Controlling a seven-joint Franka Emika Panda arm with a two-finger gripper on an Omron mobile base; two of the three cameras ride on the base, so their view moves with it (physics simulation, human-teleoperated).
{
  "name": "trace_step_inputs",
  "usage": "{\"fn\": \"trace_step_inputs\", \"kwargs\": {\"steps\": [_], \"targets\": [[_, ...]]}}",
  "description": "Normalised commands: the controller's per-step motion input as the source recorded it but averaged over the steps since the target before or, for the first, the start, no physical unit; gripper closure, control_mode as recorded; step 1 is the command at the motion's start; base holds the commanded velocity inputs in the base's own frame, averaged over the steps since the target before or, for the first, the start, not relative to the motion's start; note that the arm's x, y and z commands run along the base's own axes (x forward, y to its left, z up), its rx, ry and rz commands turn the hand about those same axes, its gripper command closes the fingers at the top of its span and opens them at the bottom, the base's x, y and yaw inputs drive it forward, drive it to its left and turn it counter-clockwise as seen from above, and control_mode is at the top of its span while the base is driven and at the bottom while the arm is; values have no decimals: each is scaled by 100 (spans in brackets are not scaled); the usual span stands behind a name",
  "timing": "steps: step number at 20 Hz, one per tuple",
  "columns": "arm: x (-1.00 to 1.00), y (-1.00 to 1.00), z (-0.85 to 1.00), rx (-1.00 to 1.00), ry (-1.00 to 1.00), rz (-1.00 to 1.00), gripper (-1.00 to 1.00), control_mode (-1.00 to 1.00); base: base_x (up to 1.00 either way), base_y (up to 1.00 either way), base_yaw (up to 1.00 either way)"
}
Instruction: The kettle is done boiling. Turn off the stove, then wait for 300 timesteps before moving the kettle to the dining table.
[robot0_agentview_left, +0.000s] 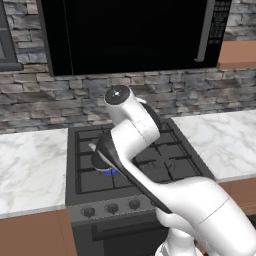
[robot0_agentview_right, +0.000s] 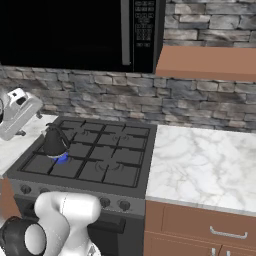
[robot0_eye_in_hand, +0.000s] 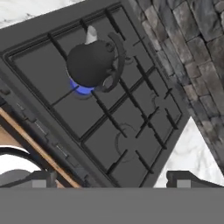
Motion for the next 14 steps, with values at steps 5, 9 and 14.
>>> {"fn": "trace_step_inputs", "kwargs": {"steps": [5,9,14], "targets": [[-41,25,-14,-15,0,12,-100,-100,0,0,0],[-43,26,-13,-15,-1,12,-100,-100,0,0,0],[-47,29,-13,-16,-3,11,-100,-100,0,0,0]]}}
